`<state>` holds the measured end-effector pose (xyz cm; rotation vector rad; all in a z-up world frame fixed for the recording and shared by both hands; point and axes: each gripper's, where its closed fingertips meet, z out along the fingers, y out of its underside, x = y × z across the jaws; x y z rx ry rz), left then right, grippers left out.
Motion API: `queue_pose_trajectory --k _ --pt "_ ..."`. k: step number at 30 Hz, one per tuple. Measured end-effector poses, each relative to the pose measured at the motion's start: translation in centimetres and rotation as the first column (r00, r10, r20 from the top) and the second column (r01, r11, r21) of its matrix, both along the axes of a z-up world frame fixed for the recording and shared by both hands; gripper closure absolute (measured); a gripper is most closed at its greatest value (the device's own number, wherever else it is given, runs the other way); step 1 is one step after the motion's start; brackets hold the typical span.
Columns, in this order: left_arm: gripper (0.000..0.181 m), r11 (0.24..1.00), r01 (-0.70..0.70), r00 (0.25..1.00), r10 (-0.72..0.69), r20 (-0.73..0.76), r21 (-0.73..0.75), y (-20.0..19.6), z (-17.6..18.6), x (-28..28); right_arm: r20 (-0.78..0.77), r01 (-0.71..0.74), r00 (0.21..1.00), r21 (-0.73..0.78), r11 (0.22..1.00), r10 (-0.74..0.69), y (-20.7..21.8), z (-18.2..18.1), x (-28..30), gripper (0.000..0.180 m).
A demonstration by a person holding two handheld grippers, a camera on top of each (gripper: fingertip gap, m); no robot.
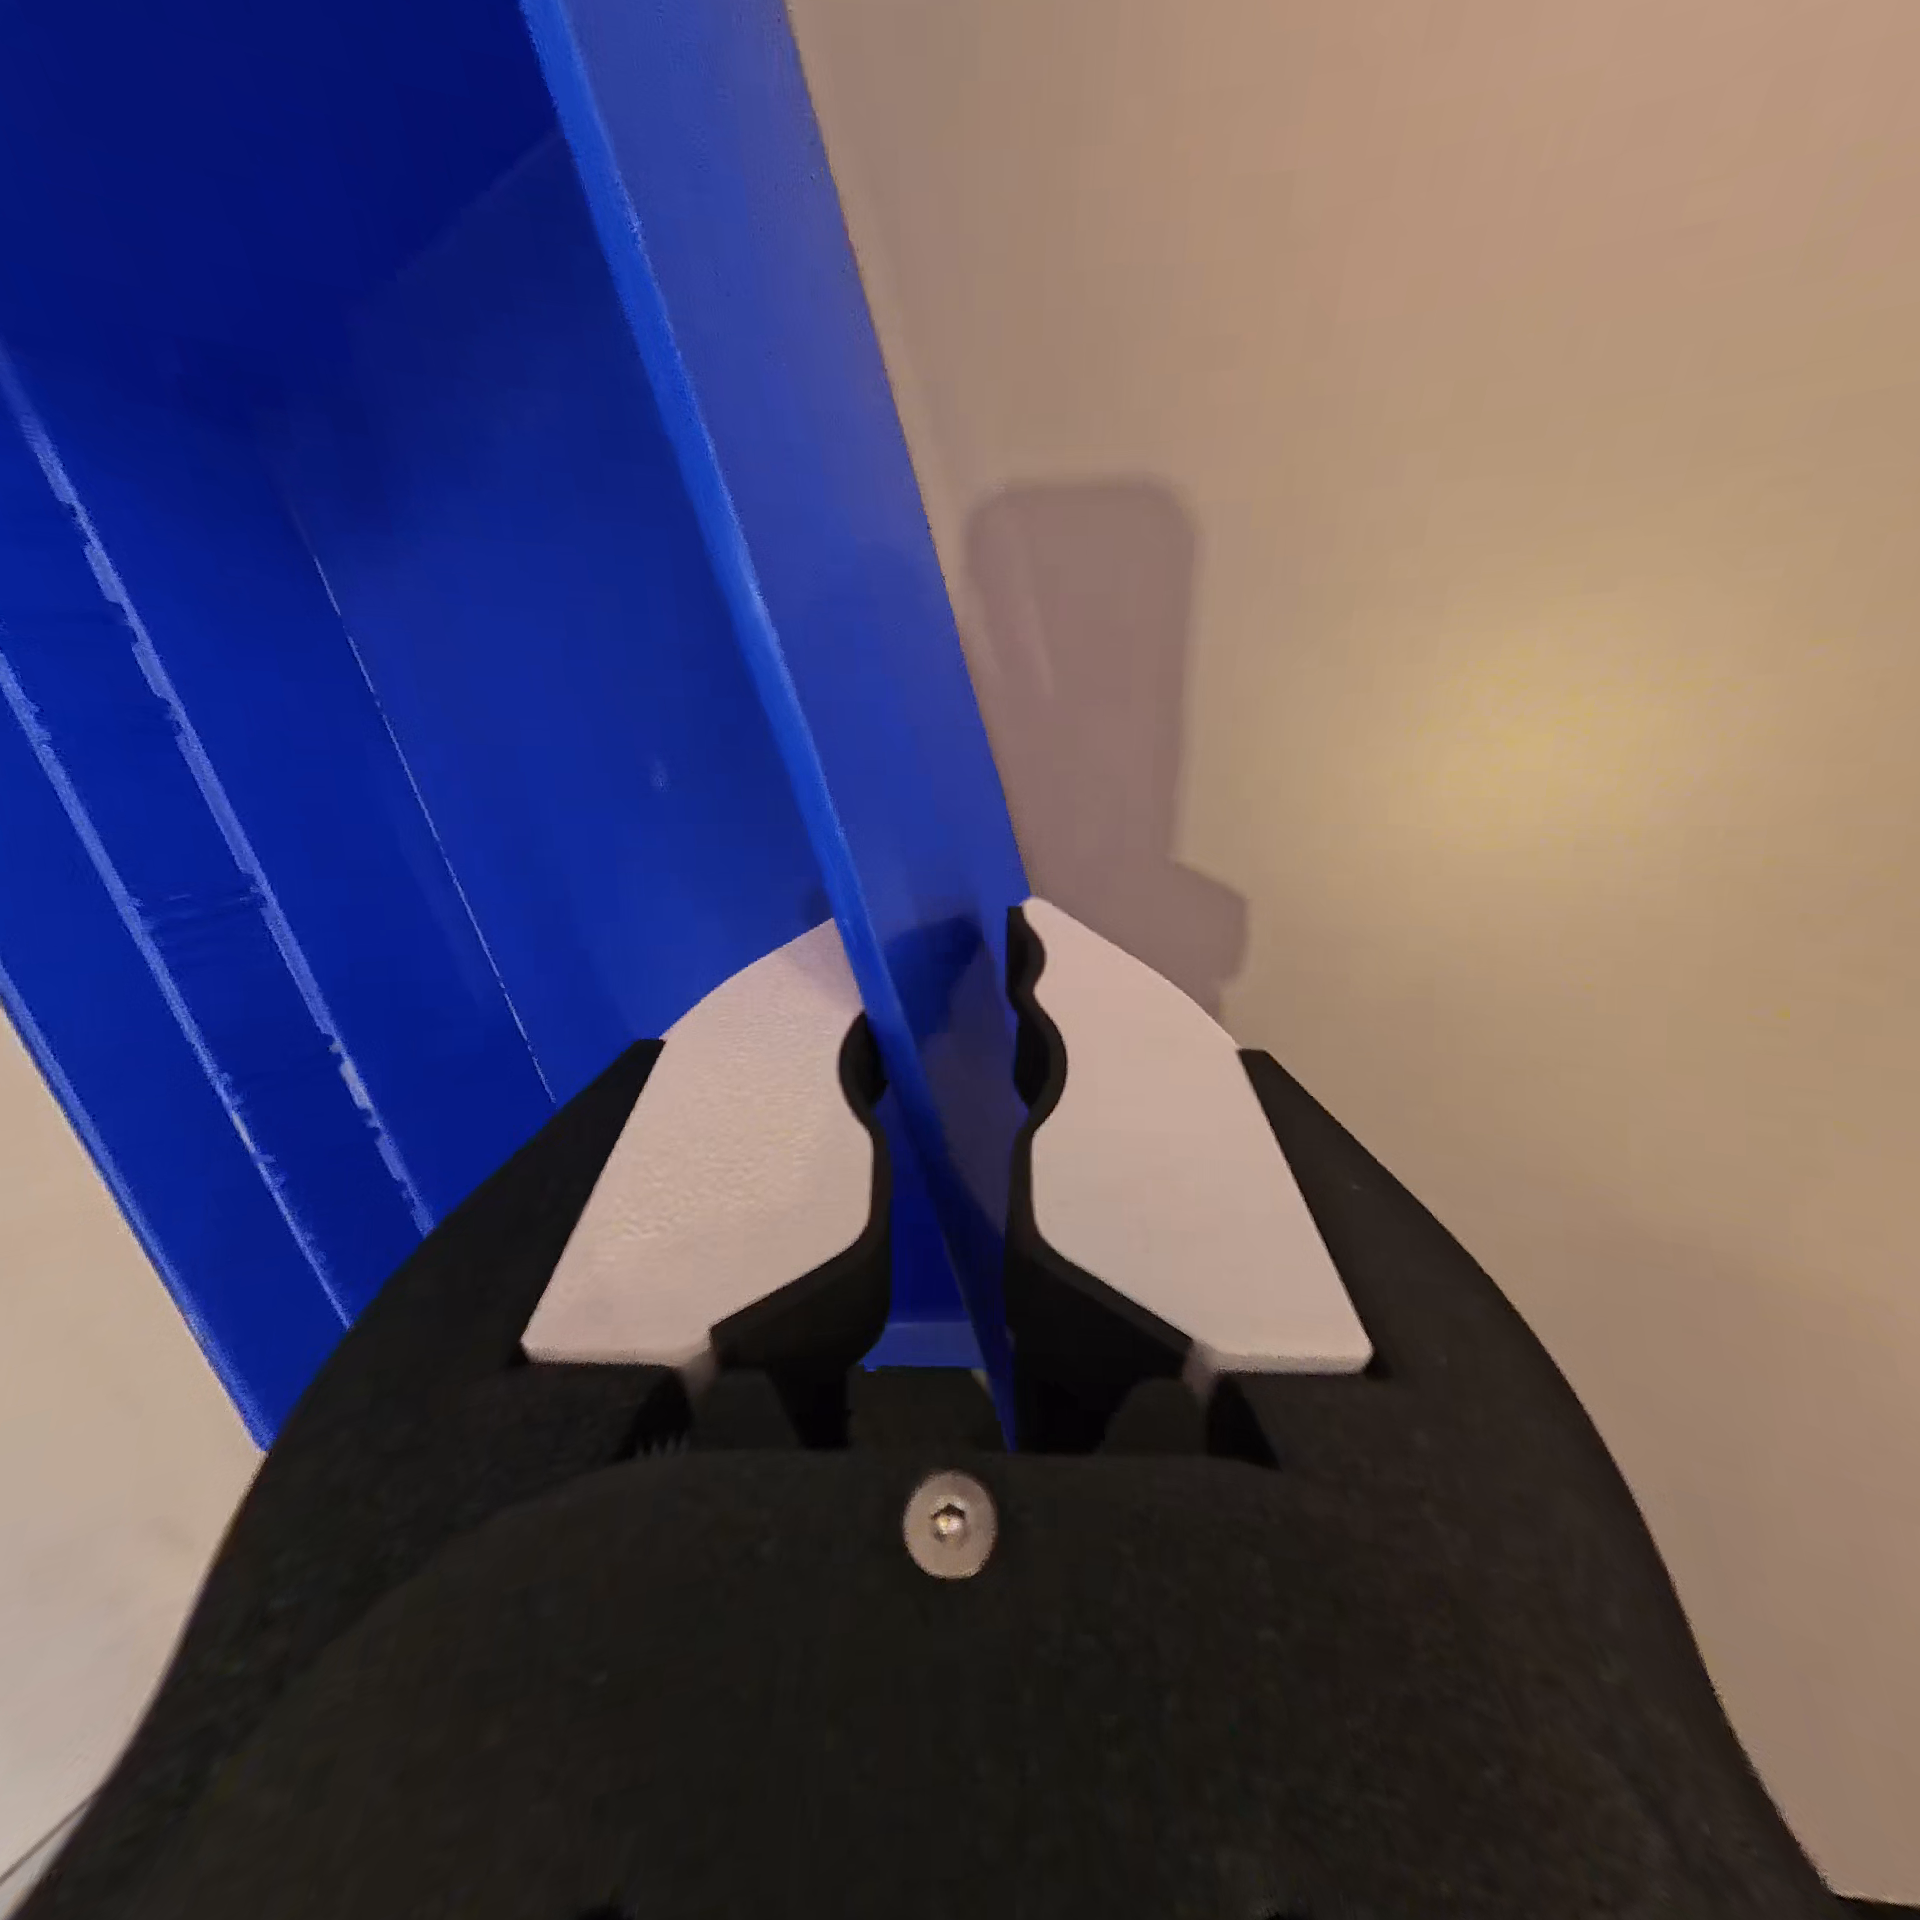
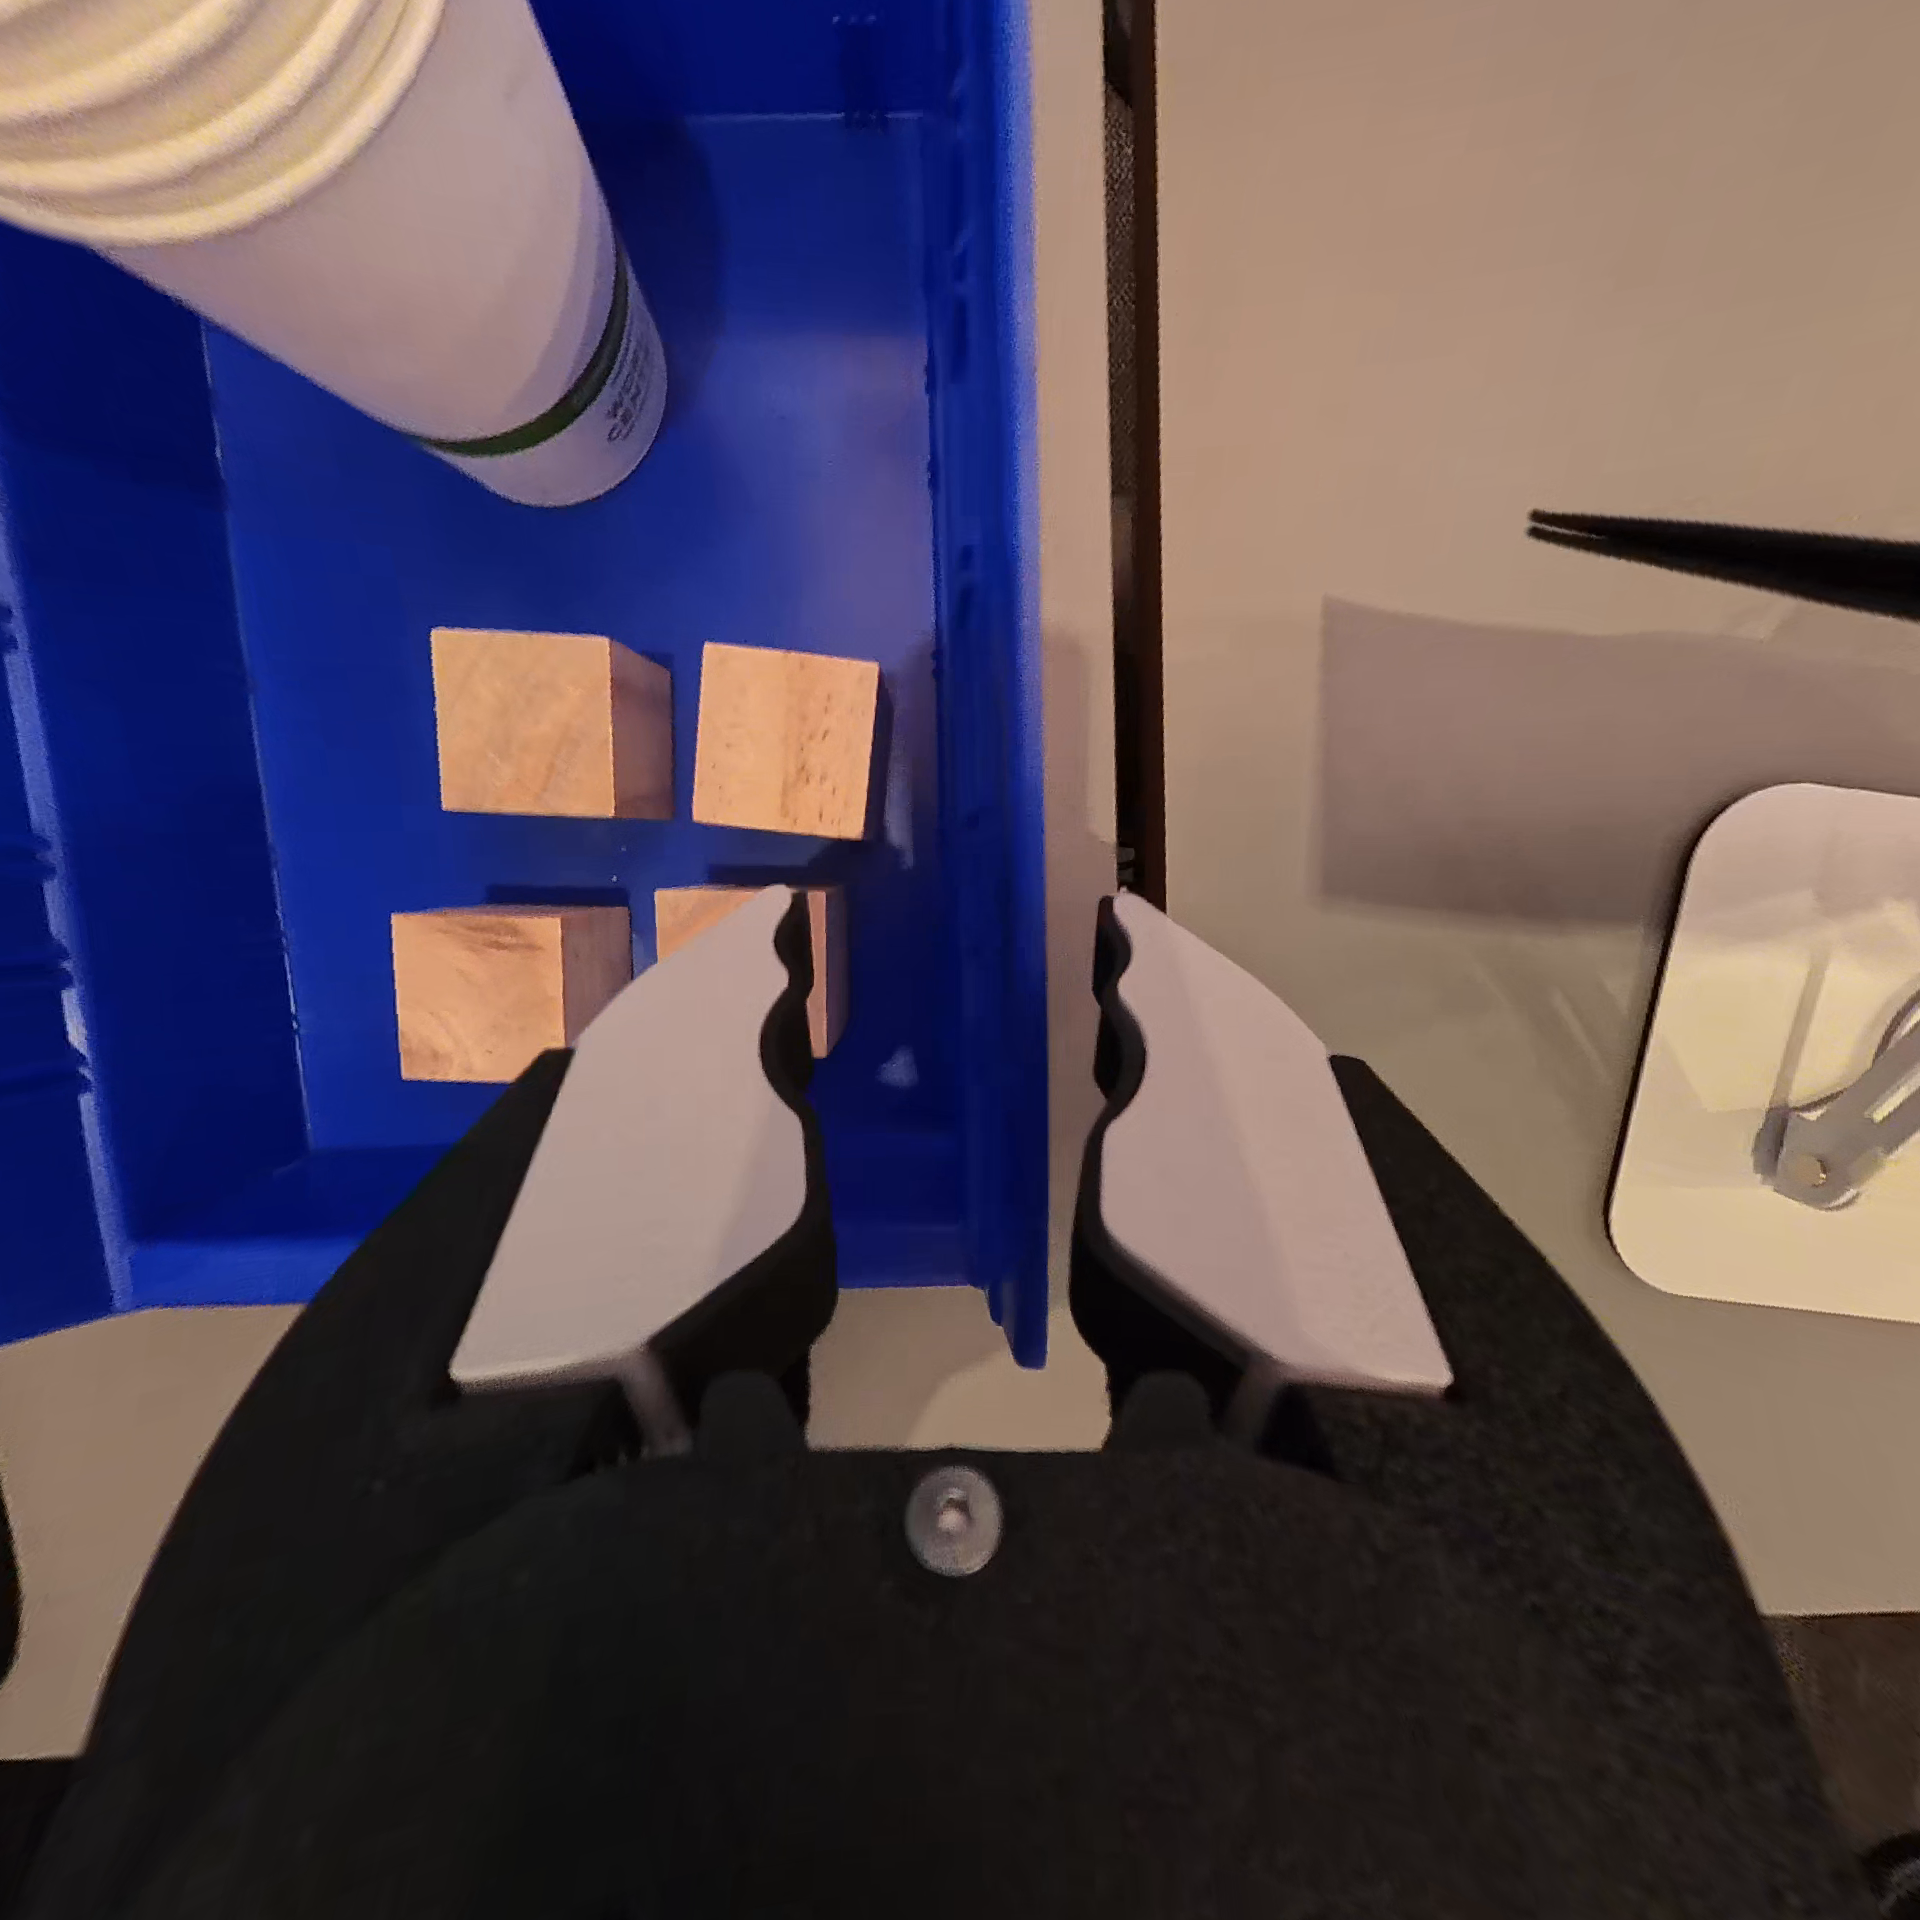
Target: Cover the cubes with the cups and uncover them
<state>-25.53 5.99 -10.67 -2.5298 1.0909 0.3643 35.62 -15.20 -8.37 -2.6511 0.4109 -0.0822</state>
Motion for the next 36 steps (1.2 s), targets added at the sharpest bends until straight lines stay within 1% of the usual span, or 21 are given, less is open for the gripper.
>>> queue_pose_trajectory --k 5,9,12,15,18,20,23,26,29,30,32,36 --pt "0.149 0.998 0.061 0.997 -0.062 -0.036 -0.026 -2.4 -0.7 3.7 -0.017 0.047 0.999 -0.069 0.996 -0.048 0.9 -0.3 0.2 0.133" --pt "0.147 0.991 0.113 0.993 -0.116 -0.028 -0.071 -4.5 -0.8 6.9 0.009 0.046 0.999 -0.165 0.985 -0.045 1.4 -1.6 0.4 0.135" --pt "0.146 0.977 0.191 0.981 -0.193 -0.021 -0.090 -6.2 -0.8 9.8 0.024 0.079 0.997 -0.191 0.978 -0.075 2.0 -2.1 0.7 0.131" --pt "0.135 0.966 0.238 0.971 -0.236 0.029 -0.099 -7.4 -1.0 12.2 0.003 0.107 0.994 -0.183 0.977 -0.108 2.6 -2.9 0.8 0.134" --pt "0.126 0.957 0.270 0.959 -0.259 0.112 -0.106 -8.2 -0.8 13.4 -0.008 0.118 0.993 -0.187 0.975 -0.122 2.9 -3.7 1.3 0.136" --pt "0.126 0.959 0.276 0.949 -0.261 0.177 -0.063 -8.0 0.3 14.0 0.004 0.117 0.993 -0.183 0.976 -0.119 3.4 -3.7 1.8 0.139" --pt "0.124 0.960 0.279 0.918 -0.271 0.288 0.015 -7.7 2.9 14.9 -0.041 0.098 0.993 -0.181 0.979 -0.107 4.3 -3.8 1.6 0.139" --pt "0.122 0.951 0.295 0.893 -0.310 0.326 0.098 -7.6 5.6 14.4 -0.068 0.094 0.992 -0.171 0.981 -0.107 5.3 -3.8 1.7 0.140" --pt "0.122 0.933 0.326 0.861 -0.359 0.360 0.151 -8.5 7.2 12.9 -0.084 0.091 0.990 -0.201 0.975 -0.109 5.3 -4.0 2.1 0.155" --pt "0.124 0.929 0.334 0.853 -0.371 0.368 0.162 -8.8 7.4 12.0 -0.097 0.081 0.990 -0.214 0.973 -0.103 5.1 -4.1 2.1 0.165" --pt "0.127 0.926 0.332 0.843 -0.377 0.384 0.180 -9.4 7.8 9.7 -0.174 0.057 0.980 -0.203 0.977 -0.094 5.2 -4.1 1.7 0.172" --pt "0.132 0.943 0.254 0.829 -0.328 0.453 0.216 -9.9 8.7 3.8 -0.276 0.062 0.954 -0.186 0.981 -0.112 5.1 -4.6 1.3 0.171"
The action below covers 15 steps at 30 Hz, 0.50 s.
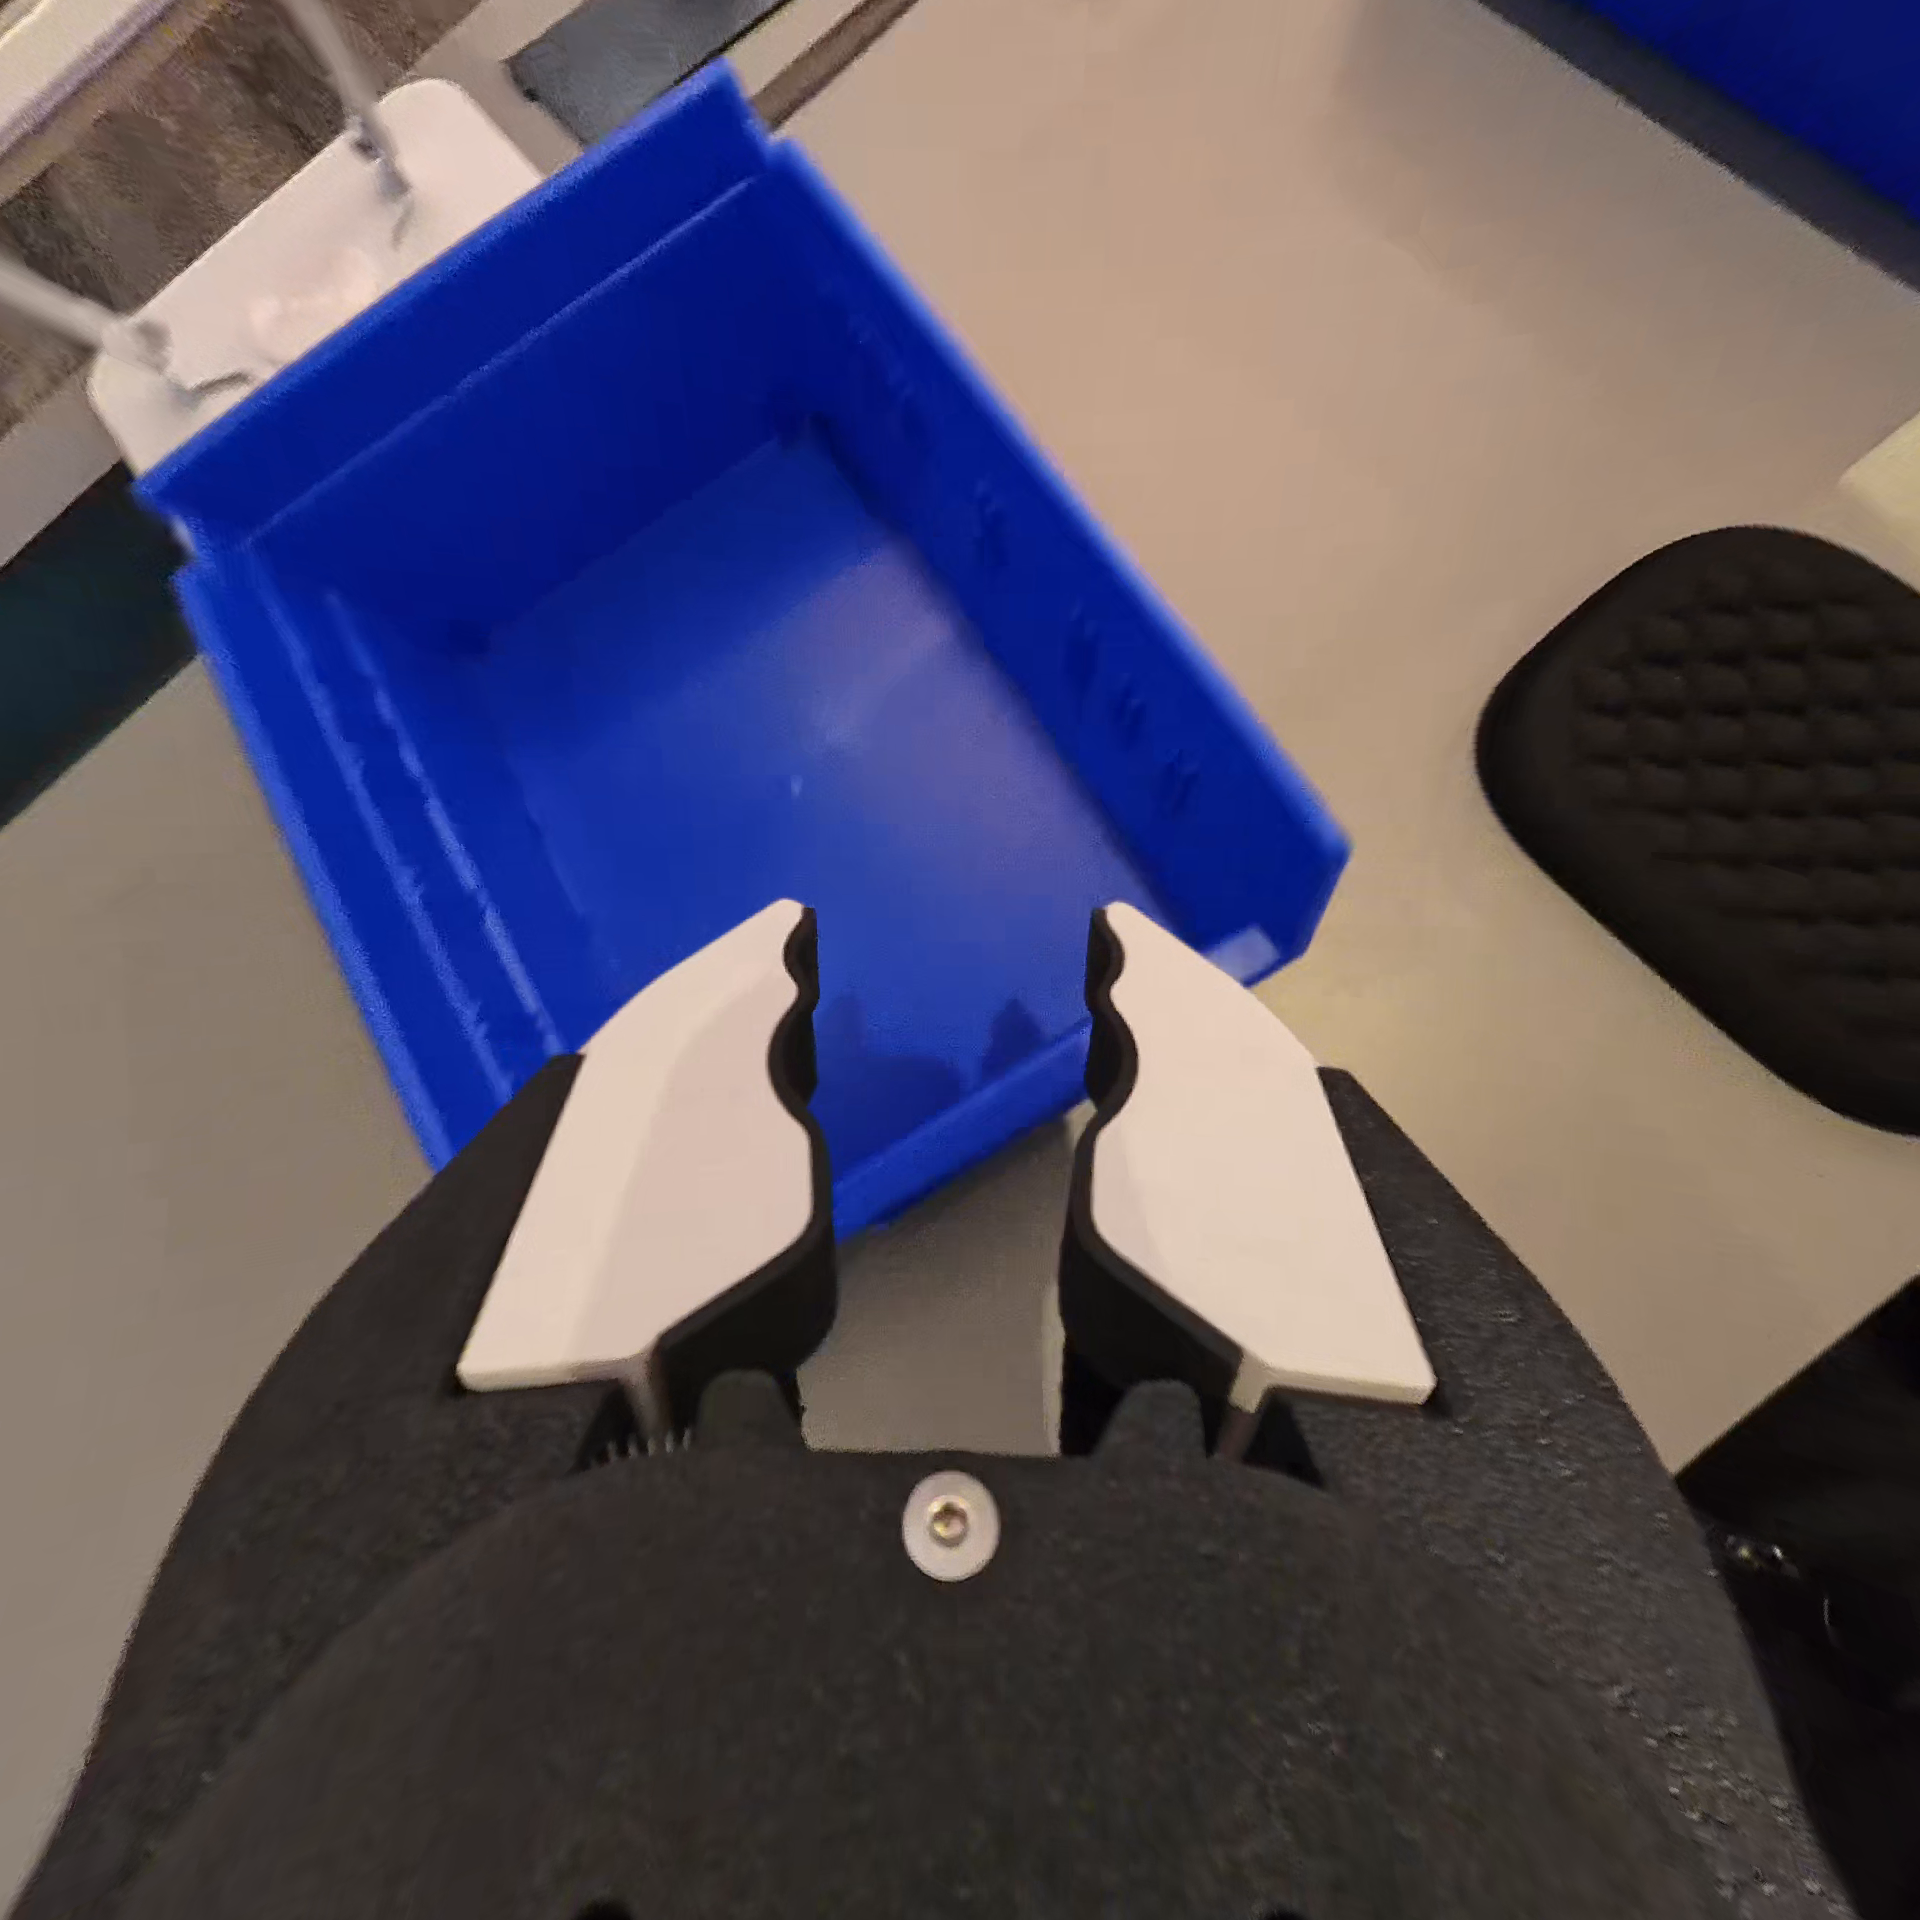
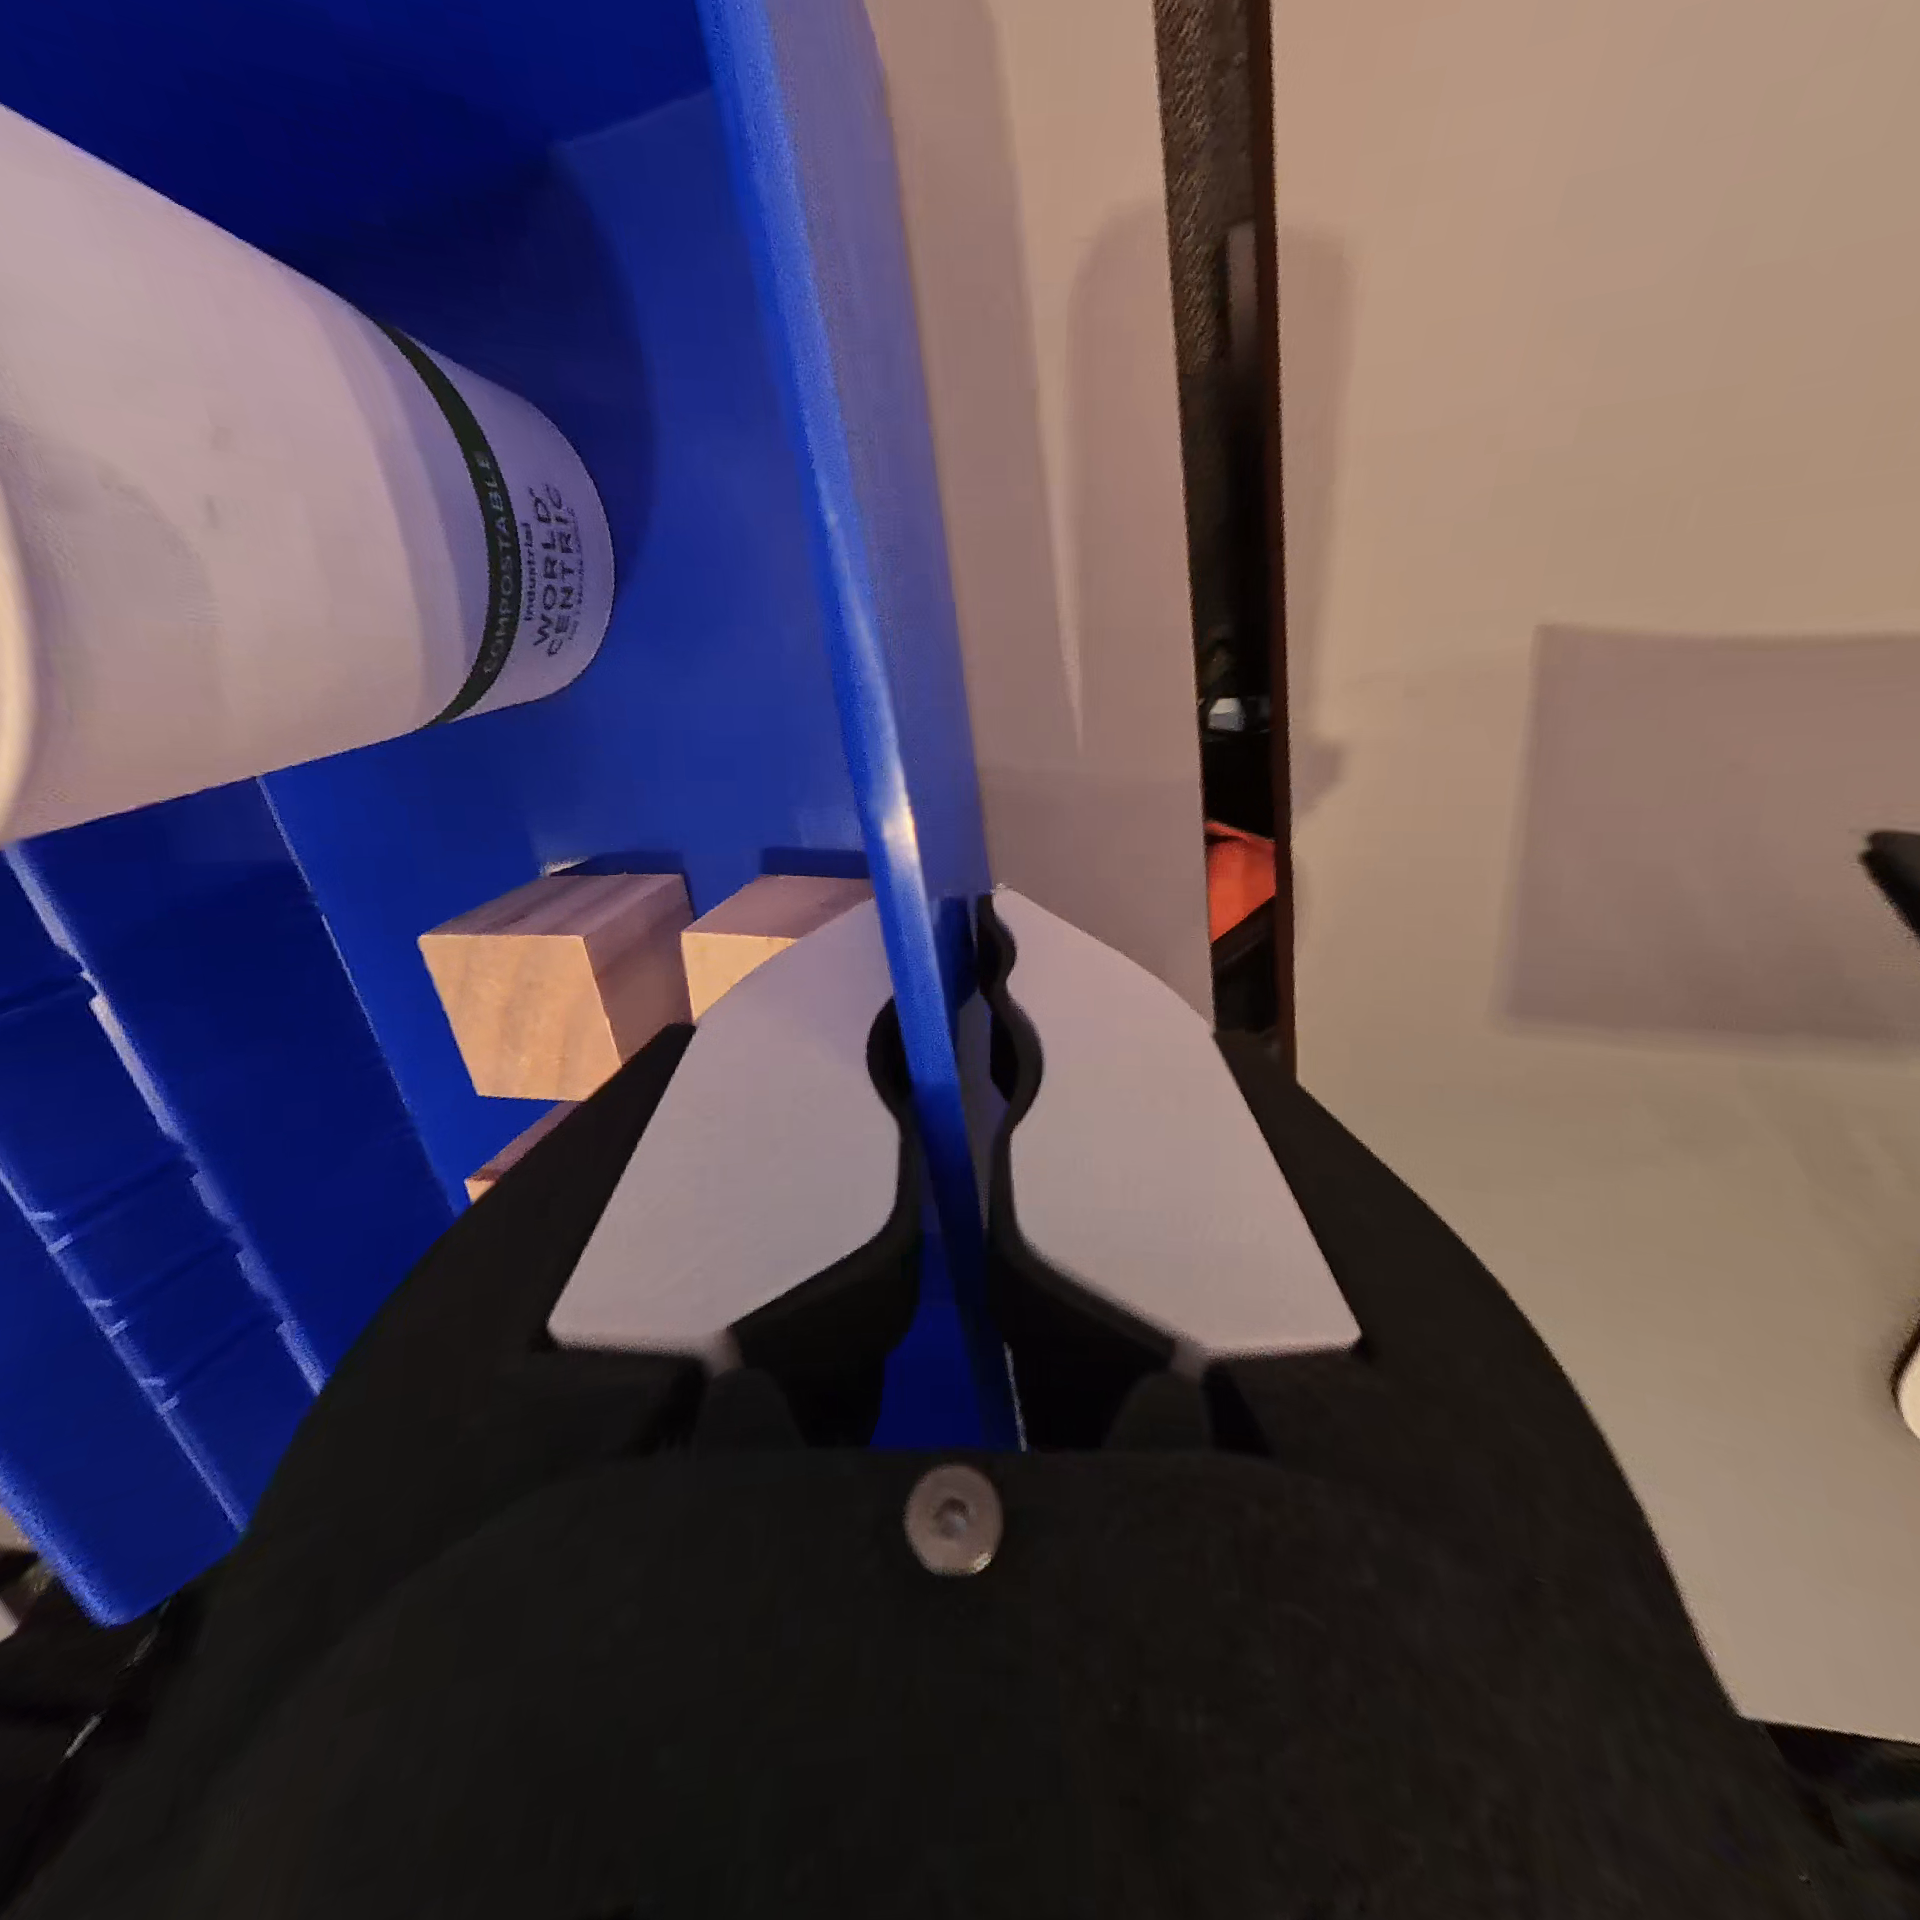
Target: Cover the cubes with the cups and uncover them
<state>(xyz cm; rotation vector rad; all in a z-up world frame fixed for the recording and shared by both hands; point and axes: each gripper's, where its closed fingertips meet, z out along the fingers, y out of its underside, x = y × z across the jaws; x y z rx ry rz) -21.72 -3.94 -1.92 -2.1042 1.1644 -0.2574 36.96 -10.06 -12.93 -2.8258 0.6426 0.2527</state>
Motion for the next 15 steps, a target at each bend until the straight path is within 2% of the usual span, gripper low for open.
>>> queue_pose_trajectory --k 4,7,15 --pt "0.136 0.993 -0.115 0.991 0.114 0.071 0.010 -0.3 1.0 -6.8 0.031 -0.058 0.998 -0.037 0.998 0.059 -0.2 -0.1 0.0 0.173" --pt "0.136 0.975 -0.221 0.972 0.219 0.086 0.014 -0.7 1.2 -12.2 0.006 -0.043 0.999 -0.033 0.999 0.043 -0.2 -0.1 -0.1 0.173" --pt "0.136 0.886 -0.464 0.884 0.461 0.078 0.021 -2.9 0.4 -24.3 -0.064 -0.059 0.996 -0.073 0.996 0.054 -1.7 1.1 -1.1 0.174"
